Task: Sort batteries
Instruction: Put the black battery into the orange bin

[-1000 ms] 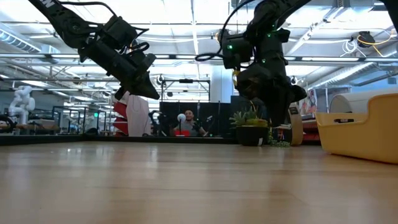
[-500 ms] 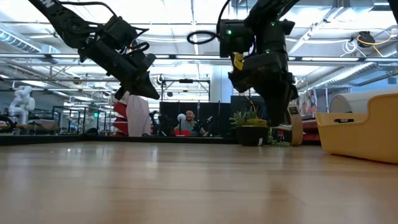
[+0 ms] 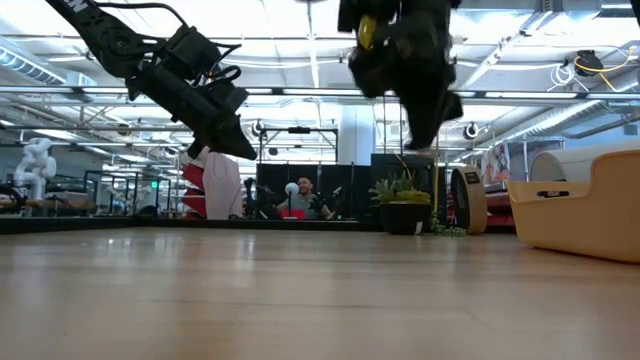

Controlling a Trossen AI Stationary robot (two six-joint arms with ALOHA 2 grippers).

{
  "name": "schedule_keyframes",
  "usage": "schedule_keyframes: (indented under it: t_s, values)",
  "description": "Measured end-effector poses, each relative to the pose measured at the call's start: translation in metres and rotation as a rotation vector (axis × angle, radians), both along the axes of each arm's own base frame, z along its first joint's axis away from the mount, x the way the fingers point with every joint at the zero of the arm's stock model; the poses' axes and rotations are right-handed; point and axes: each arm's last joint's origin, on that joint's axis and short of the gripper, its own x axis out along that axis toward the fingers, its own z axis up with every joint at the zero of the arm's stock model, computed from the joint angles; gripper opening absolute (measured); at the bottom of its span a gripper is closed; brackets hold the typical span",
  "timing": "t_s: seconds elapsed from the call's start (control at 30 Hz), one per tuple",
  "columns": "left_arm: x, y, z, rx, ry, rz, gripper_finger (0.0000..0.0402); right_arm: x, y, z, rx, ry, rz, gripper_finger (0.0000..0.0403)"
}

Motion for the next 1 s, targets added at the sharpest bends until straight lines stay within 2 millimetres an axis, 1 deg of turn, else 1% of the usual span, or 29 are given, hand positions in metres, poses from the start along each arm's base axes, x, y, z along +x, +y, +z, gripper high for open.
schedule_keyframes:
  t_s: [0.13, 0.27, 0.43, 0.57, 0.67, 0.8, 0.93, 1.0]
  values:
    - [0.001, -0.001, 0.0, -0.025, -0.017, -0.047, 0.0011, -0.008, 0.022, 0.022, 0.076, 0.099, 0.026, 0.0006]
    - [0.001, -0.003, 0.0, -0.046, -0.03, -0.088, 0.0011, -0.019, 0.052, 0.038, 0.161, 0.192, 0.057, 0.0006]
    - [0.001, -0.003, 0.0, -0.048, -0.032, -0.092, 0.0011, -0.031, 0.103, 0.042, 0.308, 0.26, 0.081, 0.0006]
    - [0.001, -0.003, 0.0, -0.047, -0.033, -0.092, 0.0011, -0.048, 0.144, 0.041, 0.297, 0.323, 0.097, 0.0006]
    - [0.001, -0.003, 0.001, -0.047, -0.035, -0.092, 0.0011, -0.063, 0.168, 0.031, 0.264, 0.374, 0.11, 0.0006]
    - [0.002, -0.003, 0.001, -0.064, -0.046, -0.08, 0.0011, -0.084, 0.195, 0.002, 0.203, 0.41, 0.119, 0.0006]
    - [0.004, -0.001, 0.007, -0.161, -0.16, -0.025, 0.0011, -0.104, 0.215, -0.032, 0.198, 0.422, 0.105, 0.0006]
    - [0.006, -0.001, 0.012, -0.211, -0.239, -0.016, 0.0011, -0.116, 0.22, -0.043, 0.181, 0.413, 0.069, 0.0006]
